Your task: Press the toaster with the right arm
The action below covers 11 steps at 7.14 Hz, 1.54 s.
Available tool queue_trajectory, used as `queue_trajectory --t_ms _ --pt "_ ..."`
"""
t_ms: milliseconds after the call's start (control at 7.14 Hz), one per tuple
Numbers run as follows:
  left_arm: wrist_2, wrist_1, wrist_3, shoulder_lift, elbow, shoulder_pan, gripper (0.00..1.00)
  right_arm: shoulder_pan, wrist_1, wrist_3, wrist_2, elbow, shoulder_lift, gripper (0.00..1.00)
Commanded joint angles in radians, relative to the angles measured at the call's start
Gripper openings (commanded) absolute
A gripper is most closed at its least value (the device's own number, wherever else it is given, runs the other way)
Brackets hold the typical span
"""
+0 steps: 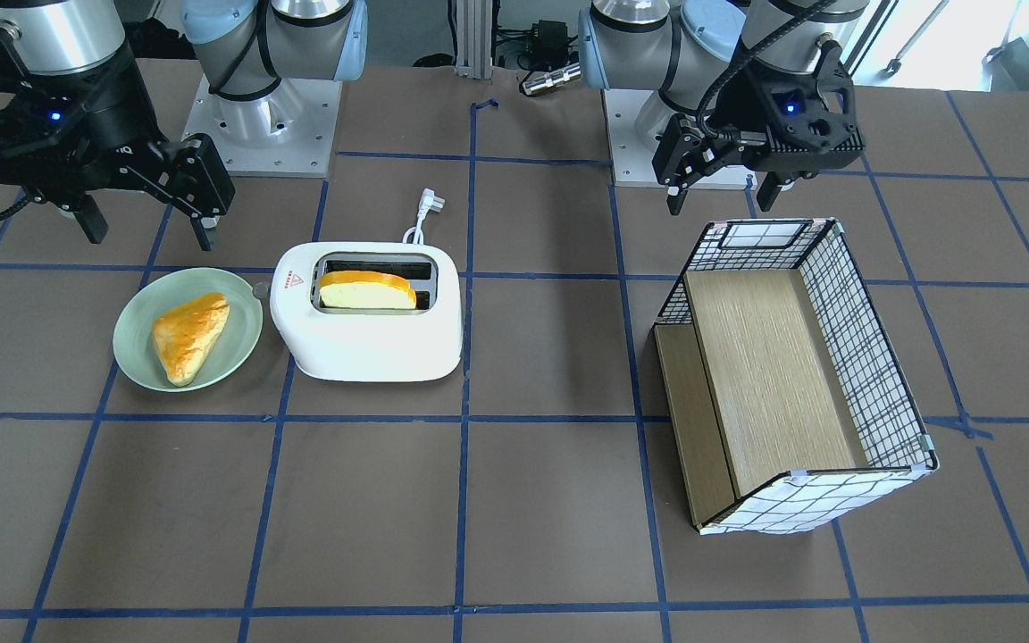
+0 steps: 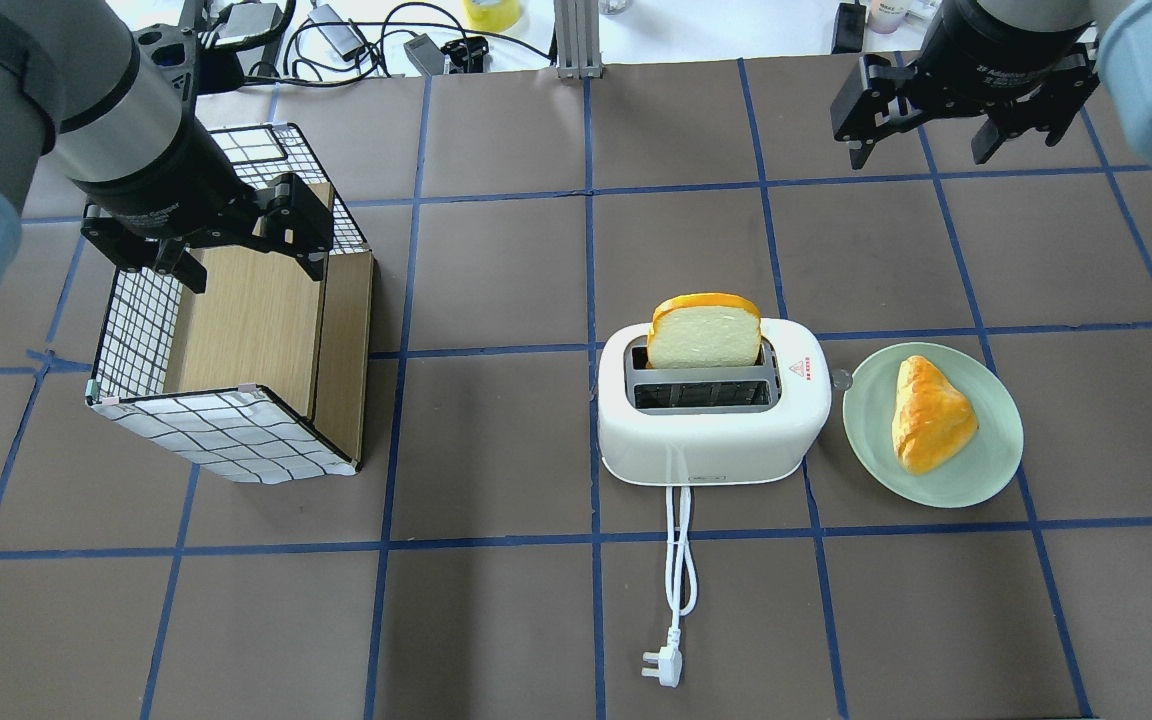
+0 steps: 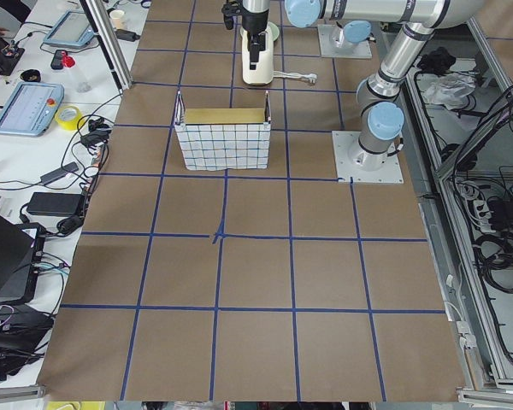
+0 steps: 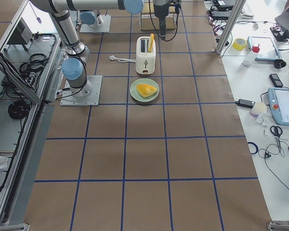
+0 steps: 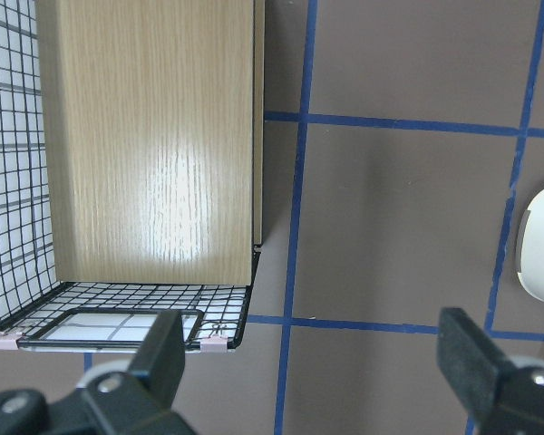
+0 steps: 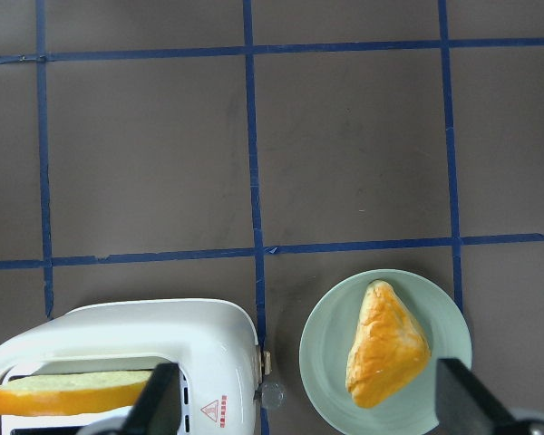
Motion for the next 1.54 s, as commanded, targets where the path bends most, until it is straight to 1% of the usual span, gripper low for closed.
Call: queue_trajectory --t_ms 0,560,700,840,980,1120,1260,1400 --pt "0.000 0.000 0.000 0.000 0.000 0.000 1.00 0.000 -0.001 0.000 0.002 0.000 0.000 1.00" --pt "0.000 0.000 0.000 0.000 0.000 0.000 1.00 0.000 0.001 0.000 0.000 0.002 0.000 1.00" --pt "0.000 0.000 0.000 0.000 0.000 0.000 1.00 0.000 0.004 0.003 0.000 0.006 -0.003 0.97" --pt "0.000 0.000 0.000 0.000 0.000 0.000 1.00 0.000 0.016 0.003 0.006 0.017 -0.006 0.69" --pt "0.000 0.000 0.000 0.000 0.000 0.000 1.00 0.000 0.044 0.003 0.014 0.018 -0.006 0.28" --pt "0.000 0.000 0.000 0.000 0.000 0.000 1.00 -0.001 0.083 0.000 0.041 0.021 -0.005 0.05" --pt "0.000 0.000 0.000 0.000 0.000 0.000 1.00 -0.002 0.129 -0.011 0.067 0.028 -0.003 0.00" --pt "0.000 0.000 0.000 0.000 0.000 0.000 1.00 -0.009 0.145 -0.024 0.072 0.056 0.000 0.00"
